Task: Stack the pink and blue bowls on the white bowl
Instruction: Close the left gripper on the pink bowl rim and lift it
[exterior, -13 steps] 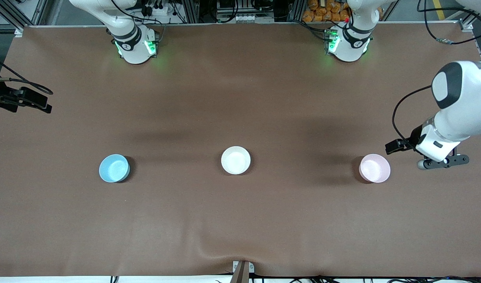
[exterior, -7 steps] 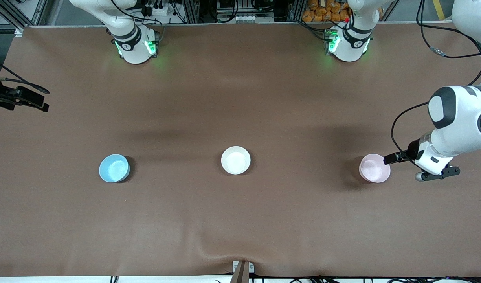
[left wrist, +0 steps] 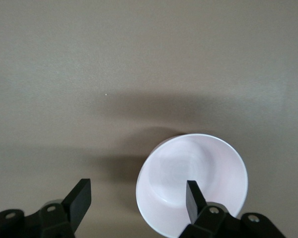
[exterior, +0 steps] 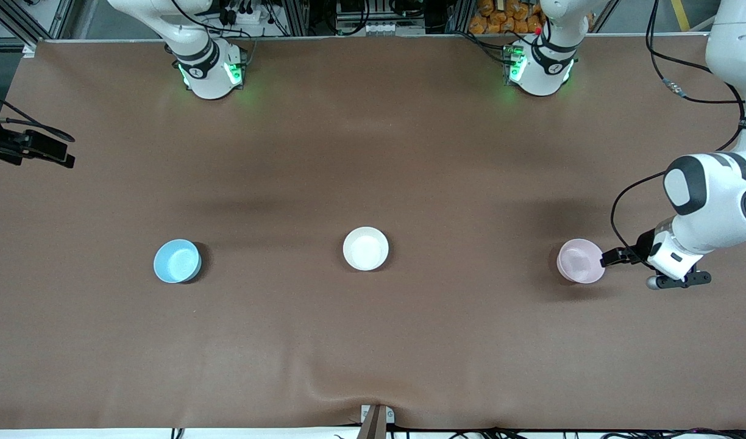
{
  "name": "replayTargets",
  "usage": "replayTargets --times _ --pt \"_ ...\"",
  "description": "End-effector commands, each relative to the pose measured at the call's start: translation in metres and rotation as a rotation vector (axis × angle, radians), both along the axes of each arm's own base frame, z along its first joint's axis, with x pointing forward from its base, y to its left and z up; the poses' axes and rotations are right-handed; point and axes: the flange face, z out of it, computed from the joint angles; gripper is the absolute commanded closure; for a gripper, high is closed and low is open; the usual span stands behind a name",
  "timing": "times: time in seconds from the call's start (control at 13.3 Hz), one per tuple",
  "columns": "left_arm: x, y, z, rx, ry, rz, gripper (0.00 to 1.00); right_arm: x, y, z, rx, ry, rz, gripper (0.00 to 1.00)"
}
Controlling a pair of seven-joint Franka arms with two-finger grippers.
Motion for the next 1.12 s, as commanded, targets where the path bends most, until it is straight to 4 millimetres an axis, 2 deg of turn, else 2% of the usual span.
replayTargets --times 0.0,0.45,0.53,0.75,0.9,1.05 --pt "0.002 -0.002 -0.007 0.002 -0.014 -0.018 0.32 -0.003 0.003 0.003 -0.003 -0.005 0.003 0.0" --pt "0.002 -0.004 -0.03 0.021 -0.016 -0.052 0.45 -0.003 0.008 0.004 -0.004 -0.005 0.003 0.0" --pt "0.002 -0.004 -0.034 0.018 -0.011 -0.051 0.5 -0.004 0.008 0.004 -0.003 0.0 0.003 0.0" --pt "0.001 -0.007 -0.047 0.008 0.007 -0.054 0.72 -0.004 0.008 0.003 -0.003 0.003 0.004 0.0" --pt "0.0 -0.008 -0.049 0.005 0.01 -0.055 1.0 -0.004 0.006 0.003 -0.003 0.006 0.01 0.0" --pt "0.0 -0.005 -0.047 0.008 0.009 -0.059 1.0 -0.004 0.006 0.003 -0.003 0.004 0.01 0.0"
